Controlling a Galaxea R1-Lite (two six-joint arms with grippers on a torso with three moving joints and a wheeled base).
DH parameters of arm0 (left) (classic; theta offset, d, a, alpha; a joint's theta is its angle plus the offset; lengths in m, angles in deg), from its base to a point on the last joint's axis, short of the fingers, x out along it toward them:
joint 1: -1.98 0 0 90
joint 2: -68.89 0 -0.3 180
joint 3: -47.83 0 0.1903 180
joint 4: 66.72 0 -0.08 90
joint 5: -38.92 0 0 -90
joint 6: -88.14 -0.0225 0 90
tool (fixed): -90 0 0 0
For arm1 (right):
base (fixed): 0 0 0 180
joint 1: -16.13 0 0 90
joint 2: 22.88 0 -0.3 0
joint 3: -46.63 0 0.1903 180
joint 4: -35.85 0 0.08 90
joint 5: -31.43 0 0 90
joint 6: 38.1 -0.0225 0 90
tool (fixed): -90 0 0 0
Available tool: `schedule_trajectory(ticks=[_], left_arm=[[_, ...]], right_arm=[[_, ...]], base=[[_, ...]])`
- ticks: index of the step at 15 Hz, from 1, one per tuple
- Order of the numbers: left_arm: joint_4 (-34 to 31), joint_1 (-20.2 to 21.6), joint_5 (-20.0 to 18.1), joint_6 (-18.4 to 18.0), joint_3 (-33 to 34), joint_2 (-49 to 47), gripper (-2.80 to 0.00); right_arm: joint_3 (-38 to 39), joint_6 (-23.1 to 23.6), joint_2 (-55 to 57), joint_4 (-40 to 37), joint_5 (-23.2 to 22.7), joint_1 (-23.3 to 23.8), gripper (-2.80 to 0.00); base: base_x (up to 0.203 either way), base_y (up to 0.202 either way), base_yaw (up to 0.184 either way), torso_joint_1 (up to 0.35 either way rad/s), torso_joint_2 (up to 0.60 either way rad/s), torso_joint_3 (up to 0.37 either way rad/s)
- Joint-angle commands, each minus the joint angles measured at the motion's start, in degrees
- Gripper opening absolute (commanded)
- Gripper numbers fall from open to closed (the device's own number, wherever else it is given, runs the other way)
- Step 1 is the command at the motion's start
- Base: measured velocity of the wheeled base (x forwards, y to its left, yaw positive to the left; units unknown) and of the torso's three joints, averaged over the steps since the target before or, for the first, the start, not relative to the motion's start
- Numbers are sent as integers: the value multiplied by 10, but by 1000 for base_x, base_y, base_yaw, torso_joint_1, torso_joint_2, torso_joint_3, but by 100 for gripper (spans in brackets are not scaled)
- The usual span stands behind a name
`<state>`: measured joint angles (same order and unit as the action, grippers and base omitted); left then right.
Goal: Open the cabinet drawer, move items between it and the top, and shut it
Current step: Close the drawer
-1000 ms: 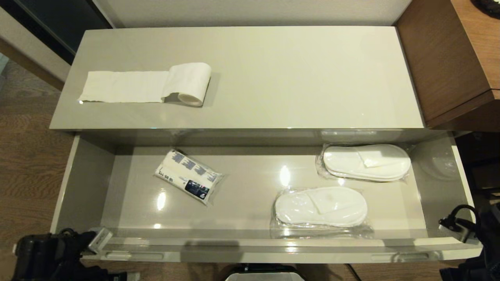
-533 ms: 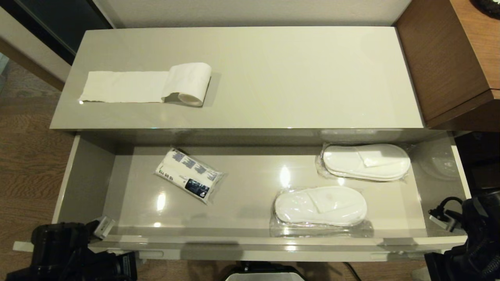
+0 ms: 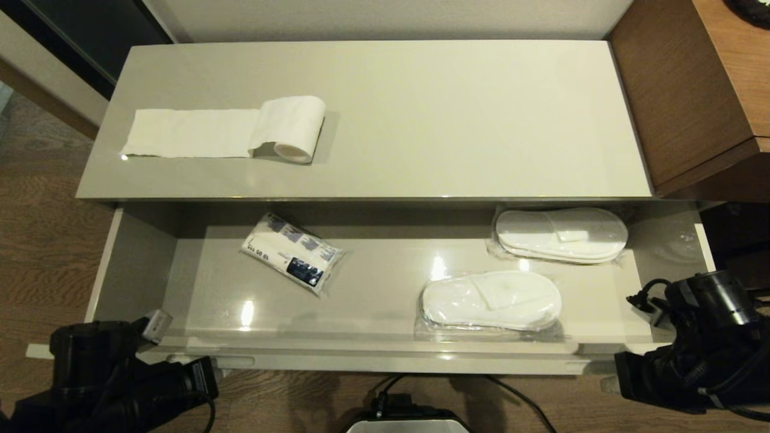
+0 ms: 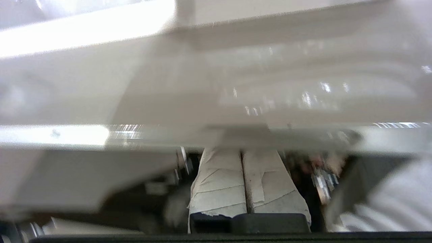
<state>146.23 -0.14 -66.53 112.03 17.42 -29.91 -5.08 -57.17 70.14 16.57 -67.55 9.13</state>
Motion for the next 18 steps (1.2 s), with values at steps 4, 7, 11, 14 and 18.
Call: schedule_trajectory(ticks=[4,7,11,14,18], left_arm=[[34,1,1,104,-125,-1,-280],[-2,3,2,127,-246,4,-280],[-201,30,2,152,-462,61,-280],[-339,48,0,150,-486,204,-280],[-510,75,-1,103,-409,450,-280]], right_arm=[[-204,-70,31,7,18,4,-280],[-337,-81,6,-64,20,5,-280],[-409,-79,-78,-159,22,22,-280],[-394,-75,-179,-225,24,24,-280],[-330,-41,-375,-343,49,24,-280]], base=[[0,0,0,0,0,0],[0,0,0,0,0,0],[0,0,0,0,0,0],[0,0,0,0,0,0],[0,0,0,0,0,0]])
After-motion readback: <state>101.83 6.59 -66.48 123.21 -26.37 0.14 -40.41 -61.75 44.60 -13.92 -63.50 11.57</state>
